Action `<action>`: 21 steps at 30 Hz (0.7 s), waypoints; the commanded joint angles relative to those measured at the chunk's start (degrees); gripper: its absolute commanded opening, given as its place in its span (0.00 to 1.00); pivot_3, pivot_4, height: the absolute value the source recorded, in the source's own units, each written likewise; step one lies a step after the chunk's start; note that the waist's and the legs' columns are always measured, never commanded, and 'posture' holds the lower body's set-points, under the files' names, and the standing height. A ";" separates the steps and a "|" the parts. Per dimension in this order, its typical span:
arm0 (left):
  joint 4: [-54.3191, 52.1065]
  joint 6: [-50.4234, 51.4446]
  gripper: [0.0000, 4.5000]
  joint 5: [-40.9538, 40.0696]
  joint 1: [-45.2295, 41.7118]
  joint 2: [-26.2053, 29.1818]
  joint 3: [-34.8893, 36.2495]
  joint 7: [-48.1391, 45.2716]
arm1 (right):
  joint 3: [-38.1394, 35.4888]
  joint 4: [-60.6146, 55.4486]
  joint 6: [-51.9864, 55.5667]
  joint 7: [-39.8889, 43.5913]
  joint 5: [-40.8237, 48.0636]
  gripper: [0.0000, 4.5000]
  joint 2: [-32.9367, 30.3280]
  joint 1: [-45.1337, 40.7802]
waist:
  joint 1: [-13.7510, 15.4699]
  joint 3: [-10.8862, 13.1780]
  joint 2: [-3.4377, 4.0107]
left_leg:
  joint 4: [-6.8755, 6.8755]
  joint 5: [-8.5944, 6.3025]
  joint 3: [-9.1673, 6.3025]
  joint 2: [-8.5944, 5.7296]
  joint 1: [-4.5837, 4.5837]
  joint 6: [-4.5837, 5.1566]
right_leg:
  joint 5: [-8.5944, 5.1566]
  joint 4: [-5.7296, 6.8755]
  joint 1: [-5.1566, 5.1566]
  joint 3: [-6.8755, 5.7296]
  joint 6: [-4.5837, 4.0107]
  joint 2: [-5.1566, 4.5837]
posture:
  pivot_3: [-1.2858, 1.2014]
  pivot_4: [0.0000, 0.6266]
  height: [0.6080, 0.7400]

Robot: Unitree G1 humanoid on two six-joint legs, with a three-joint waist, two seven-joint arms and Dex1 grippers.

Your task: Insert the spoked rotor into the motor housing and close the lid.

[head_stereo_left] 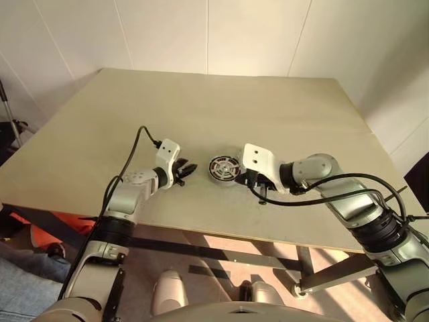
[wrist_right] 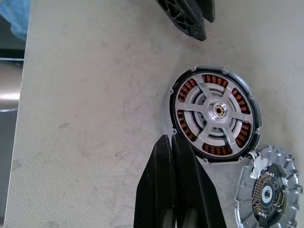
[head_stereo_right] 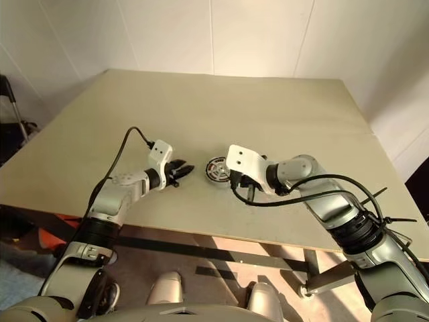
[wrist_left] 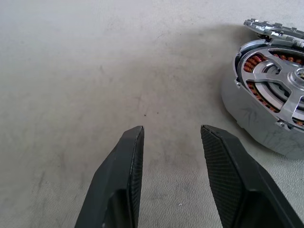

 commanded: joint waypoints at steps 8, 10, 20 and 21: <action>-3.35 -0.98 0.45 -0.27 1.71 0.25 1.68 2.14 | 2.37 10.79 -10.29 1.25 -8.00 0.43 5.83 -6.08 | -0.11 -0.01 -0.02 | 0.06 -0.09 -0.01 0.00 -0.03 0.17 | 0.25 0.12 0.02 -0.02 -0.41 0.00 | 0.52 0.00 1.00; -3.77 -0.84 0.45 -0.39 2.08 0.33 1.88 2.53 | 2.83 13.24 -11.50 1.05 -9.31 0.43 7.39 -6.69 | -0.11 -0.02 -0.02 | 0.05 -0.13 -0.01 0.01 -0.06 0.22 | 0.25 0.11 0.01 -0.05 -0.42 0.00 | 0.52 0.00 1.00; -4.89 -0.19 0.45 -0.59 2.75 1.35 3.01 3.11 | 3.52 18.49 -13.55 2.06 -12.09 0.43 11.14 -5.89 | -0.16 -0.02 -0.02 | 0.09 -0.19 -0.01 0.01 -0.06 0.33 | 0.24 0.05 0.04 -0.05 -0.43 0.00 | 0.52 0.00 1.00; -4.90 -0.21 0.45 -0.59 2.77 1.36 2.97 3.14 | 3.49 18.72 -13.75 2.00 -12.36 0.43 11.11 -5.79 | -0.16 -0.02 -0.02 | 0.09 -0.19 -0.01 0.01 -0.05 0.33 | 0.24 0.05 0.06 -0.06 -0.43 0.00 | 0.52 0.00 1.00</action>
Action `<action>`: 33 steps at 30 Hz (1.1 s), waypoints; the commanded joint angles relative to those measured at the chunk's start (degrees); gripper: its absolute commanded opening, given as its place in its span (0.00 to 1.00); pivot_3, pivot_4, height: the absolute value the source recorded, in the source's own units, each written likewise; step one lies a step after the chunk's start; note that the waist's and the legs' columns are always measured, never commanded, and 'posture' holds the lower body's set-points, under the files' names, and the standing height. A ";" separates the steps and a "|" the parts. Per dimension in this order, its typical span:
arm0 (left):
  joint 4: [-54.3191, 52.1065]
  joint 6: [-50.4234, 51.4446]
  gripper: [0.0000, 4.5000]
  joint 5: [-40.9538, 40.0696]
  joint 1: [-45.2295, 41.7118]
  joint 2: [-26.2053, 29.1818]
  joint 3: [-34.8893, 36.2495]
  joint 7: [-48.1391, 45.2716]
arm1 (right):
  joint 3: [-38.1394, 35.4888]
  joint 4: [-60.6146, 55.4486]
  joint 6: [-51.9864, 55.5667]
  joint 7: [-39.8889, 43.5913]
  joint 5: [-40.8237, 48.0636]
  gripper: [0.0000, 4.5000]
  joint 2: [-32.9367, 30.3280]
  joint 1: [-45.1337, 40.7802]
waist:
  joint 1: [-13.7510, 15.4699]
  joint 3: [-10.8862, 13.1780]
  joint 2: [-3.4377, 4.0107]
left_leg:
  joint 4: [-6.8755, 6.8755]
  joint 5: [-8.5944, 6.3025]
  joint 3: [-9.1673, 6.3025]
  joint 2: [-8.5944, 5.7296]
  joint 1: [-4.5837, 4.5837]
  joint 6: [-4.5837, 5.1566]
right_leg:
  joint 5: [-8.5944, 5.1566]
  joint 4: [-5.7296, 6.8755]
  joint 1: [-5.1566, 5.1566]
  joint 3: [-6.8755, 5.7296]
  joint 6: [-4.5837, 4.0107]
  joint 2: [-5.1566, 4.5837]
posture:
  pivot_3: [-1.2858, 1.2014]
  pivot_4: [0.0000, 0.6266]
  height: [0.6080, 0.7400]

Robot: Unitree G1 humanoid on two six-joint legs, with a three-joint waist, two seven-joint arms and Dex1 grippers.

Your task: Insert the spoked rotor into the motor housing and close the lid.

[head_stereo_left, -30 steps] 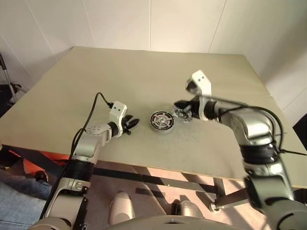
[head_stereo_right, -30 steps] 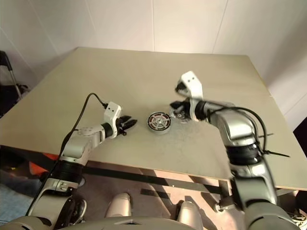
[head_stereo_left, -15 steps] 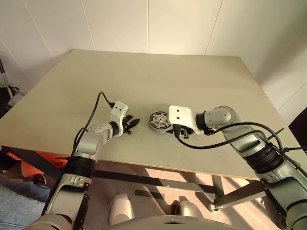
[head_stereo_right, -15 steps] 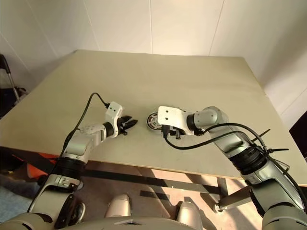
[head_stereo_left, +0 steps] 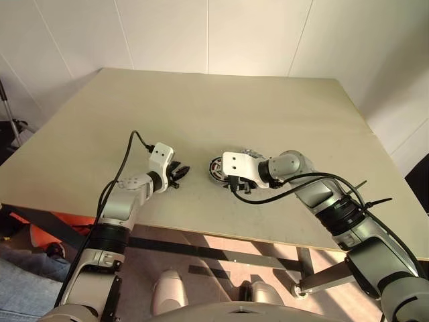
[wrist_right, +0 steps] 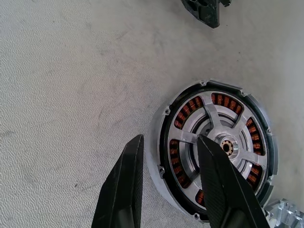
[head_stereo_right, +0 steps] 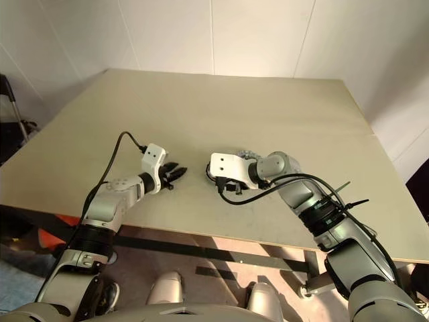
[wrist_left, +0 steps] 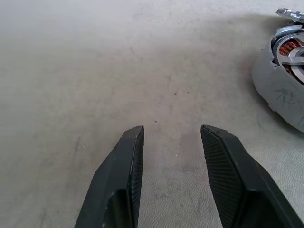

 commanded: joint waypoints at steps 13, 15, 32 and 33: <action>-1.45 -0.63 0.45 -0.24 -1.10 0.15 0.33 -0.17 | -2.65 -1.84 -1.18 1.39 -1.29 0.43 -2.52 1.94 | 0.01 -0.01 -0.01 | 0.02 -0.01 0.00 0.00 0.01 0.01 | 0.00 0.00 0.02 0.00 0.00 0.00 | 0.52 0.00 1.00; -1.38 -0.60 0.45 -0.26 -1.21 0.21 0.33 -0.26 | -2.74 -2.35 -0.89 1.63 -1.28 0.43 -2.47 2.48 | 0.01 -0.01 -0.02 | 0.02 -0.01 0.00 0.00 0.01 0.01 | 0.00 0.00 0.02 0.00 0.00 0.00 | 0.52 0.00 1.00; -1.47 -0.52 0.45 -0.34 -1.23 0.00 0.28 -0.18 | -6.15 -1.87 6.38 0.15 0.74 0.00 2.01 0.36 | -0.18 -0.03 -0.05 | 0.05 -0.01 0.00 0.00 0.08 0.01 | 0.00 0.01 0.09 0.01 0.00 0.00 | 0.52 0.00 1.00; -1.44 -0.54 0.45 -0.37 -1.21 -0.05 0.32 -0.12 | -7.53 -2.10 9.45 -0.57 2.00 0.00 3.32 -0.38 | -0.27 -0.03 -0.05 | 0.05 -0.01 -0.01 0.01 0.08 0.01 | 0.00 0.02 0.09 0.01 0.00 0.00 | 0.52 0.00 1.00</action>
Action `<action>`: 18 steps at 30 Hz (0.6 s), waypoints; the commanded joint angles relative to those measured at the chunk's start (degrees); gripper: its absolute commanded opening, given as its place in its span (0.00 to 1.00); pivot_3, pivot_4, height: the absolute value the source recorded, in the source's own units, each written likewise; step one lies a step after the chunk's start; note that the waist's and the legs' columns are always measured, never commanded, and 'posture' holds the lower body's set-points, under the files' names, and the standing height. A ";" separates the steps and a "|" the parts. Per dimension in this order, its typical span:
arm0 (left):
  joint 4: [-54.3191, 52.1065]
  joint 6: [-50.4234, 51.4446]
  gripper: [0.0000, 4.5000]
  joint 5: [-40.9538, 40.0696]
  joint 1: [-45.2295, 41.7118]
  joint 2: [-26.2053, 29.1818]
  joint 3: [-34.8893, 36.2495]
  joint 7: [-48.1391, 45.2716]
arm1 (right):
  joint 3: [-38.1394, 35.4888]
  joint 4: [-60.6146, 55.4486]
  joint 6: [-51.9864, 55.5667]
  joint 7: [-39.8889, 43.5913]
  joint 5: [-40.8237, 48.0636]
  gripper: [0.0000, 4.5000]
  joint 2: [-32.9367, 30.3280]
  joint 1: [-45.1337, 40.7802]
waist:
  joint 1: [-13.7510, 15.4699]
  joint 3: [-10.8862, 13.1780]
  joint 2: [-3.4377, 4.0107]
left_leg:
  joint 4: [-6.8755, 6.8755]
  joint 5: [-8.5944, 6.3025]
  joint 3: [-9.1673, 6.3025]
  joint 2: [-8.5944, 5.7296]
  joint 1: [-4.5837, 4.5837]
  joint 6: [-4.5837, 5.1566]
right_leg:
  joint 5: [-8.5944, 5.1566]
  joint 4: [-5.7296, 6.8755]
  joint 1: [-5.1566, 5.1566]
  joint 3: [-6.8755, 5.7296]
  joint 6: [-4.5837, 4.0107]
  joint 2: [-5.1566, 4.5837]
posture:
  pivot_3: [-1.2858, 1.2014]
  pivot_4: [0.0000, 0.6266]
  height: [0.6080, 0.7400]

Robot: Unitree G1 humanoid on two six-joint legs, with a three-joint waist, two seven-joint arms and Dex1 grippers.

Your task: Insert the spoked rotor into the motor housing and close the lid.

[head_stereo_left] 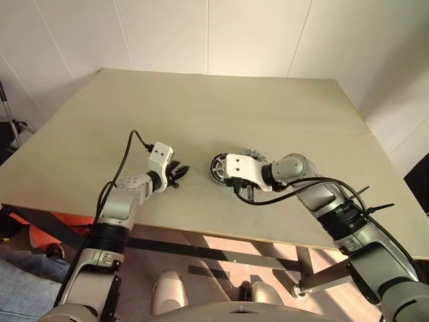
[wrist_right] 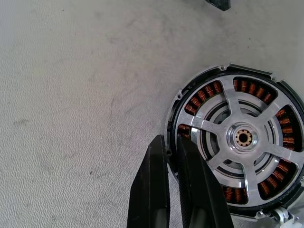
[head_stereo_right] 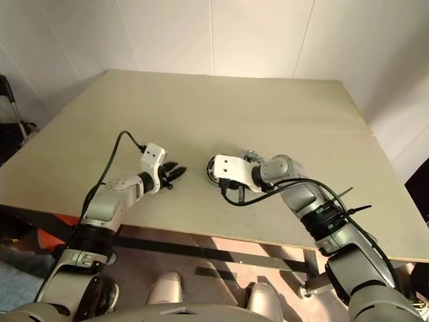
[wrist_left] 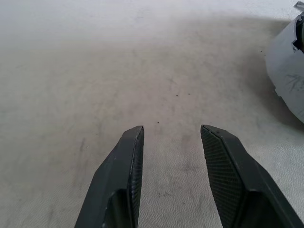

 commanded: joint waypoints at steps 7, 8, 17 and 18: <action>-1.46 -0.67 0.45 -0.30 -0.78 -0.27 0.40 0.10 | -11.96 -1.43 24.11 -7.14 9.25 0.00 9.24 -8.66 | -1.15 0.01 0.01 | -0.03 0.01 -0.01 0.00 -0.11 -0.01 | 0.01 0.02 -0.11 -0.01 -0.01 0.00 | 0.52 0.00 1.00; -1.44 -0.68 0.45 -0.29 -0.79 -0.29 0.40 0.11 | -12.10 -1.31 24.96 -7.54 9.61 0.00 9.46 -8.96 | -1.11 0.01 0.01 | -0.06 0.01 -0.01 0.00 -0.12 -0.01 | 0.01 0.01 -0.12 -0.02 -0.02 0.00 | 0.52 0.00 1.00; -1.78 -0.67 0.45 -0.31 -0.47 0.35 0.99 0.18 | -9.82 1.16 26.49 -9.70 10.19 0.00 11.12 -7.74 | -1.05 0.02 0.02 | -0.14 0.01 -0.01 0.00 -0.15 -0.03 | 0.00 -0.09 -0.14 -0.06 -0.02 0.00 | 0.52 0.00 1.00; -1.76 -0.69 0.45 -0.33 -0.46 0.40 1.02 0.18 | -9.64 1.00 26.79 -9.83 10.35 0.00 11.27 -7.67 | -1.05 0.02 0.02 | -0.14 0.01 -0.01 0.00 -0.14 -0.03 | 0.00 -0.08 -0.14 -0.06 -0.02 0.00 | 0.52 0.00 1.00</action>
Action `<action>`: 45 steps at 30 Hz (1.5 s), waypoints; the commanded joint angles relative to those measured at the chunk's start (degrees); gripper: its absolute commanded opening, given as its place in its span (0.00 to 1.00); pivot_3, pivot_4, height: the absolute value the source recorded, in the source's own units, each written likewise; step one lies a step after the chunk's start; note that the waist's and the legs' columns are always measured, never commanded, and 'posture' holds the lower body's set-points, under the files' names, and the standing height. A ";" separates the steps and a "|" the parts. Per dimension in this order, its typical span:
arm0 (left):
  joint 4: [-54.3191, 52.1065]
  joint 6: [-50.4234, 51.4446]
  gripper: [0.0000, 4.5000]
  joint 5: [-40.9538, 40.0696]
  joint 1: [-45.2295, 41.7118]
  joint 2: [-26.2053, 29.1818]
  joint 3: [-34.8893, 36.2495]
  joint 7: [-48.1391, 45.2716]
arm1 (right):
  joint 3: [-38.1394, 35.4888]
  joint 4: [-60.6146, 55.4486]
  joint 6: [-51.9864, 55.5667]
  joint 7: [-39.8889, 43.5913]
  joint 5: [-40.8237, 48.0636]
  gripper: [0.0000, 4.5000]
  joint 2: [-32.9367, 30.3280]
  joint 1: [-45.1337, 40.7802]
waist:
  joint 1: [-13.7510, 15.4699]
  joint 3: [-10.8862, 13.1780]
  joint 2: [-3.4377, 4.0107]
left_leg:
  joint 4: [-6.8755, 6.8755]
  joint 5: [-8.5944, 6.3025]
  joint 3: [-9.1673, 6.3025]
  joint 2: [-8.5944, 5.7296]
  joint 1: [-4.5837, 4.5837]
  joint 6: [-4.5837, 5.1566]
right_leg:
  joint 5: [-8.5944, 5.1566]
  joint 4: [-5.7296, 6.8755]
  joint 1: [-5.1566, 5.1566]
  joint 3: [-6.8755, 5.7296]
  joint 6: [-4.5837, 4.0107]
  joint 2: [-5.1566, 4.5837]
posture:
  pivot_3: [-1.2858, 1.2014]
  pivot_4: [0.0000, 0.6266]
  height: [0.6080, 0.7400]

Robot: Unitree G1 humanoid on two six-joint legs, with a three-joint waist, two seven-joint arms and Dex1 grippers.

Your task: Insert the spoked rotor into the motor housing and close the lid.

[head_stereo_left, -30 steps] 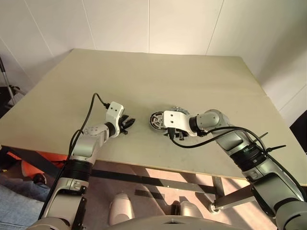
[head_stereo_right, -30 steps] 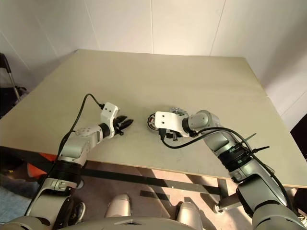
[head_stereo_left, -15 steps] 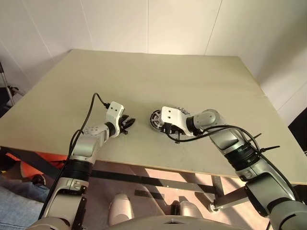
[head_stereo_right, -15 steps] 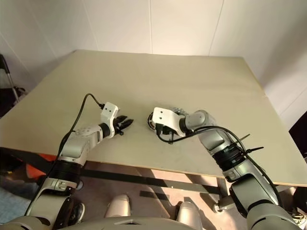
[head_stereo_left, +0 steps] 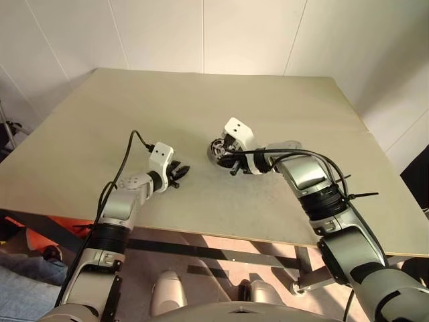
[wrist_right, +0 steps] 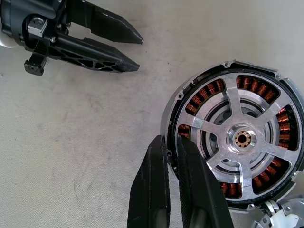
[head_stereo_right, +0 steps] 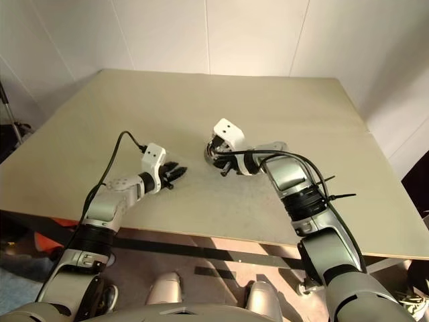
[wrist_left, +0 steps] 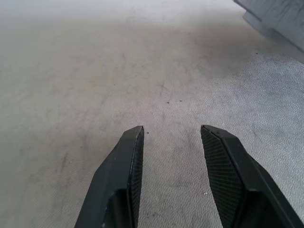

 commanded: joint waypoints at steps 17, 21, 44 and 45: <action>-1.12 -1.05 0.45 -0.28 -0.95 0.61 0.94 0.17 | -2.27 -7.99 7.57 0.19 7.18 0.60 0.91 -1.13 | 0.02 0.00 0.00 | 0.00 0.02 -0.01 0.00 0.04 -0.04 | 0.00 0.03 0.02 0.01 0.00 0.00 | 0.52 0.00 1.00; -0.76 -1.25 0.45 -0.38 -1.46 0.21 0.51 -0.30 | -10.50 -11.05 16.31 -4.60 12.02 0.67 2.71 -1.80 | 0.07 0.00 0.00 | 0.01 0.03 -0.01 0.00 0.05 -0.04 | 0.00 0.03 0.04 0.01 0.01 0.00 | 0.52 0.00 1.00; 7.03 -4.69 0.45 1.13 -8.23 -0.64 -3.22 -6.78 | -63.49 -14.92 45.76 -30.90 20.22 0.67 15.09 9.05 | 1.39 -0.07 0.15 | -0.52 0.38 0.06 -0.16 0.48 -0.62 | -0.21 0.03 0.07 0.19 0.37 -0.02 | 0.52 0.00 1.00; 6.97 -4.69 0.45 1.20 -8.20 -0.49 -3.21 -6.85 | -64.22 -14.65 45.76 -31.55 20.02 0.67 16.05 8.99 | 1.40 -0.07 0.16 | -0.52 0.38 0.05 -0.18 0.48 -0.63 | -0.21 0.03 0.08 0.21 0.38 -0.03 | 0.52 0.00 1.00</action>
